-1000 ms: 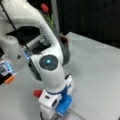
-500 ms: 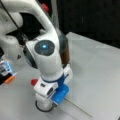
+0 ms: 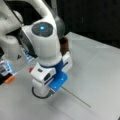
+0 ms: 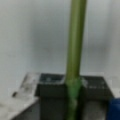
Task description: Flower insertion into a vase
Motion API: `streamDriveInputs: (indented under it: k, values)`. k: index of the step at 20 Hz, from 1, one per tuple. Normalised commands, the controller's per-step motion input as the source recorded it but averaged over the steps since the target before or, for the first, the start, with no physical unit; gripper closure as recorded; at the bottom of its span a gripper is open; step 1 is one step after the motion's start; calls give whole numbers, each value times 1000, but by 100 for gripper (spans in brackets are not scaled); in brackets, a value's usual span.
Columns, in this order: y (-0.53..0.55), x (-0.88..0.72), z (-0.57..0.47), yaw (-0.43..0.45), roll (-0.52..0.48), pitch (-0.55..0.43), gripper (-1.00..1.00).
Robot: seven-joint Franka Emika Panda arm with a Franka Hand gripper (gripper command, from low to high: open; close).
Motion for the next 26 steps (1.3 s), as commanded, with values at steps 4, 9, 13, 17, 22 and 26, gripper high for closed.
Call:
streamDriveInputs:
  k: [4,9,13,17,22,26]
  values:
    - [1,-168,386,24,-116,-13,100]
    - [179,-136,291,-17,-124,24,100]
    - [361,-163,247,-27,-98,57,100]
    - [357,-226,195,-9,-74,63,100]
    - [313,-313,104,-13,-59,44,100]
    - [269,-370,49,-32,-29,8,100]
